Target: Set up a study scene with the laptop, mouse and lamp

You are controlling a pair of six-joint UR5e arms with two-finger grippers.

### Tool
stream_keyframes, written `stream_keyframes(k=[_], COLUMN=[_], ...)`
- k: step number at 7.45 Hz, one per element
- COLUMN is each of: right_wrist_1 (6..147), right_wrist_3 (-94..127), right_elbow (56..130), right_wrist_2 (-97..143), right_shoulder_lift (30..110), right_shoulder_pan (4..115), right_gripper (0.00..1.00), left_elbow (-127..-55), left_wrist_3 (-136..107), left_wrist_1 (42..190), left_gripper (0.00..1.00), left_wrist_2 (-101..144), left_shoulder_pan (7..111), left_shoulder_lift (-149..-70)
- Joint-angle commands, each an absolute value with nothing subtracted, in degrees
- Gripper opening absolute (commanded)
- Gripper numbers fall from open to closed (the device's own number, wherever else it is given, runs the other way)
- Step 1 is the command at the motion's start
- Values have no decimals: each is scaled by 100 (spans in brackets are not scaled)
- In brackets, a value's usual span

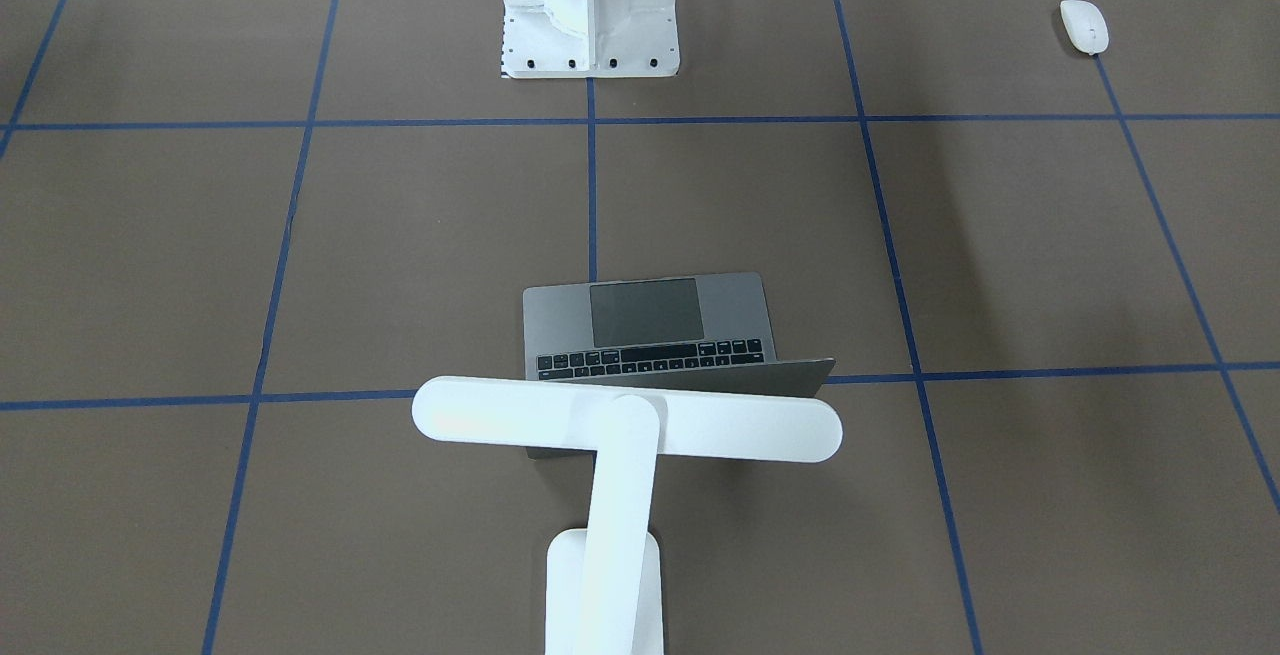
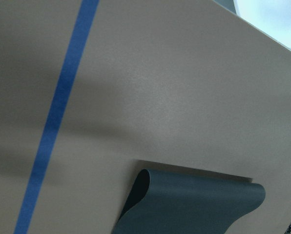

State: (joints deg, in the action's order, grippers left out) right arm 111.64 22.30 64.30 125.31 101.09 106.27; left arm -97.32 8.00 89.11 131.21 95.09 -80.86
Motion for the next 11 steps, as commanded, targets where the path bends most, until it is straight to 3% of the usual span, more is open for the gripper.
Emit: stream_keyframes(k=[1, 3, 11], right_wrist_1=[11101, 11083, 11074], right_wrist_3=[2285, 2381, 2426], right_elbow=[6276, 6171, 5897], right_wrist_2=[12516, 12489, 12568], right_shoulder_lift=[10107, 9889, 9861], right_shoulder_pan=[10503, 10311, 10151], right_gripper=[89, 82, 80], left_elbow=[-9764, -9791, -10002], left_wrist_3=[800, 800, 800], left_wrist_1=[8903, 8903, 8895], left_gripper=[100, 100, 100], left_wrist_2=[13122, 13131, 13280], left_shoulder_pan=[9554, 9580, 9641], left_shoulder_lift=[-8086, -8077, -7901])
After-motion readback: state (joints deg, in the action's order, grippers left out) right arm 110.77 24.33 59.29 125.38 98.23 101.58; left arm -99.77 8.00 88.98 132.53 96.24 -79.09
